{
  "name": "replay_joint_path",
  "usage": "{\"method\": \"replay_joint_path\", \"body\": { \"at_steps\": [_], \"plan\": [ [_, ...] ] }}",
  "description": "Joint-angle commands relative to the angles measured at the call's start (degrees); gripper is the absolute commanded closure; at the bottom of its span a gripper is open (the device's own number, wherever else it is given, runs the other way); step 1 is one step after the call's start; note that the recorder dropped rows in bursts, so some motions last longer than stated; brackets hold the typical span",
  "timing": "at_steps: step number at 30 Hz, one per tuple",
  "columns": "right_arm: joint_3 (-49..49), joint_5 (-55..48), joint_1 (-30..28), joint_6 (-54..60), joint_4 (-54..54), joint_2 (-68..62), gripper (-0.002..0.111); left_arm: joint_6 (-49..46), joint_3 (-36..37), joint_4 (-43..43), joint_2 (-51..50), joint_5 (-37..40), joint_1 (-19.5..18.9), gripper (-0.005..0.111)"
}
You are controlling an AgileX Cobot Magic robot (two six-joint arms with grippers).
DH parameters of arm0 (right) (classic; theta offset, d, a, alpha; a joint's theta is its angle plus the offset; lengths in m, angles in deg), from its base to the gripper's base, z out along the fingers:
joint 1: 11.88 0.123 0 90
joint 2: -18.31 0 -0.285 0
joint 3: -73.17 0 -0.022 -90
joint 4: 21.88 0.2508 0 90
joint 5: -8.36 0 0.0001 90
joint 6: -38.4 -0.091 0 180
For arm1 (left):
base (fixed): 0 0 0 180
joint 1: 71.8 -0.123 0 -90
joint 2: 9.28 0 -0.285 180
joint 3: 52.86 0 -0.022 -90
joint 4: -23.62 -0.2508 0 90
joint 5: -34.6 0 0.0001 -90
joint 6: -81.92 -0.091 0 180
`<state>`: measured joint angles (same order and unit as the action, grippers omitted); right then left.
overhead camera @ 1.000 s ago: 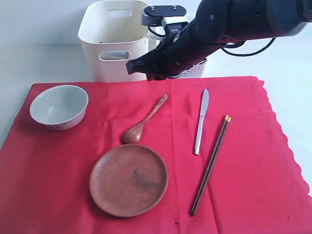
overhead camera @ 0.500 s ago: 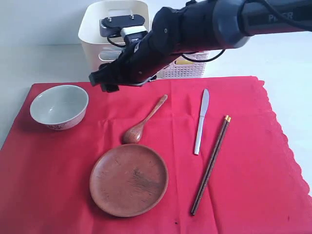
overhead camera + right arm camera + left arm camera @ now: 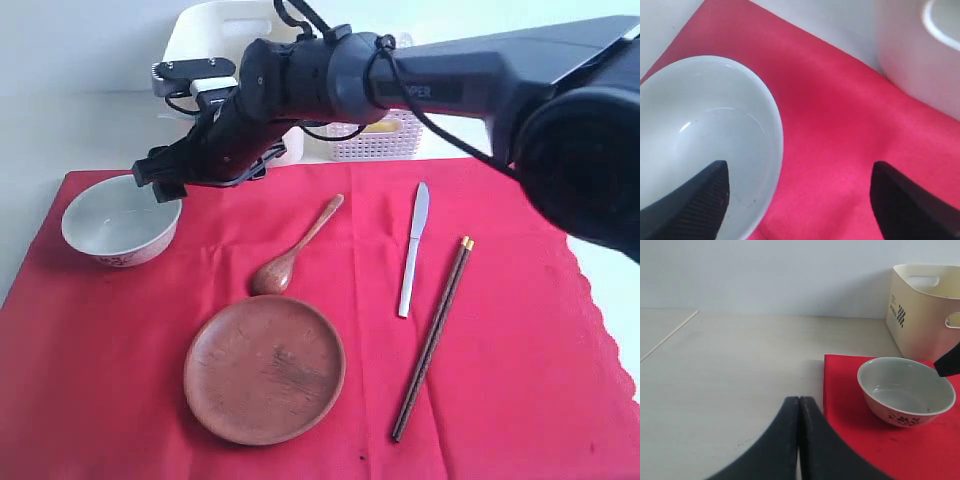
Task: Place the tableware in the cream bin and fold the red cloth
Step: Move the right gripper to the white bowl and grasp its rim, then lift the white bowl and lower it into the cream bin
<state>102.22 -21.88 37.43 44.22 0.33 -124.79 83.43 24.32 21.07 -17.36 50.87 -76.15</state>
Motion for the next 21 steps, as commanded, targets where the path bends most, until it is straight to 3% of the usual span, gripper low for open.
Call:
{"method": "replay_joint_path", "body": {
  "at_steps": [1,7,12,15,18,21],
  "plan": [
    [6.3,-2.8,0.0,0.4,2.5,-4.1,0.034,0.5,0.0,0.2,0.3,-0.5,0.3,0.106],
    [9.0,-3.6,0.0,0.6,3.9,-6.7,0.042,0.5,0.0,0.2,0.3,-0.5,0.3,0.106],
    [9.0,-5.0,0.0,0.6,3.9,-6.7,0.079,0.5,0.0,0.2,0.3,-0.5,0.3,0.106],
    [9.0,-5.5,0.0,0.6,3.9,-6.7,0.096,0.5,0.0,0.2,0.3,-0.5,0.3,0.106],
    [9.0,-6.1,0.0,0.5,3.9,-6.7,0.108,0.5,0.0,0.2,0.3,-0.5,0.3,0.106],
    [9.2,-7.1,0.0,0.1,5.2,-6.5,0.108,0.5,0.0,0.2,0.3,-0.5,0.3,0.106]
  ]
}}
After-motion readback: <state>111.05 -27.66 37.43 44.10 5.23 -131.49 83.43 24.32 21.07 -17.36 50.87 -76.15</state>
